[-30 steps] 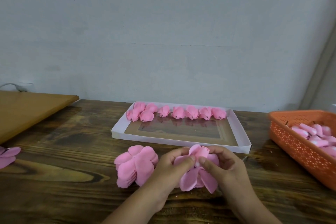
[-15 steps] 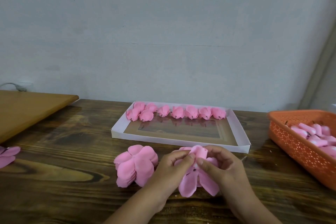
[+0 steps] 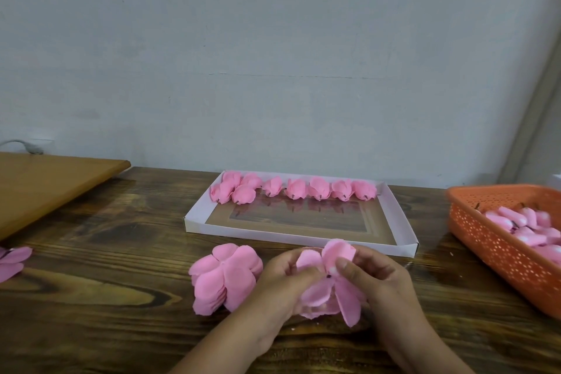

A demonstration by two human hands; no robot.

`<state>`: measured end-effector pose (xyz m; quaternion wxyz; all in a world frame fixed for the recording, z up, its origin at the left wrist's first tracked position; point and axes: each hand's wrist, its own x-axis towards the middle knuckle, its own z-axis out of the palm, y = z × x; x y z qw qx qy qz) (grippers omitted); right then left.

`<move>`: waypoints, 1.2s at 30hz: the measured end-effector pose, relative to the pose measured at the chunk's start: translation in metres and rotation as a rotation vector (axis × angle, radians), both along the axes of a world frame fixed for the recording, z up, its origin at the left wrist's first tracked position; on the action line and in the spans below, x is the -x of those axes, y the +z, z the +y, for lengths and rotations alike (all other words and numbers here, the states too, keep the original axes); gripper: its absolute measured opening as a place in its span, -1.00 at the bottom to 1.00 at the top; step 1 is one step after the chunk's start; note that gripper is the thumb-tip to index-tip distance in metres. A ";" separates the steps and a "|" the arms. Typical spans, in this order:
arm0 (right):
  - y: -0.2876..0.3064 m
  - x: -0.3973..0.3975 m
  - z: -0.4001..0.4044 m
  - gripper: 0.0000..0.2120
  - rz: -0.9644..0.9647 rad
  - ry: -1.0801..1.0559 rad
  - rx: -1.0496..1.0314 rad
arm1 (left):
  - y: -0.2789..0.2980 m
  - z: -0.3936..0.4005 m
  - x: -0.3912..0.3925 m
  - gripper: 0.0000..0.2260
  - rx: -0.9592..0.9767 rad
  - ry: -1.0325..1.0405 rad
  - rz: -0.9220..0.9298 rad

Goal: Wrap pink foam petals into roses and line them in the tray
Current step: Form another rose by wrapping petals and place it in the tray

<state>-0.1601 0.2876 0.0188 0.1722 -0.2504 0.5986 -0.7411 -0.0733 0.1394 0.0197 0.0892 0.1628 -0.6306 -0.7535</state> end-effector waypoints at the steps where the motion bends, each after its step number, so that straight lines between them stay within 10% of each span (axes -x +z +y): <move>1: 0.000 0.000 0.000 -0.74 -0.002 -0.014 0.008 | 0.000 -0.001 0.001 -0.75 -0.058 0.019 -0.006; 18: 0.001 -0.008 -0.003 -0.79 0.306 0.064 -0.020 | 0.002 -0.003 0.000 -0.79 -0.069 0.134 -0.072; 36: -0.005 -0.003 -0.005 -0.80 0.196 0.047 -0.015 | 0.003 0.003 -0.001 -0.79 0.094 0.101 -0.008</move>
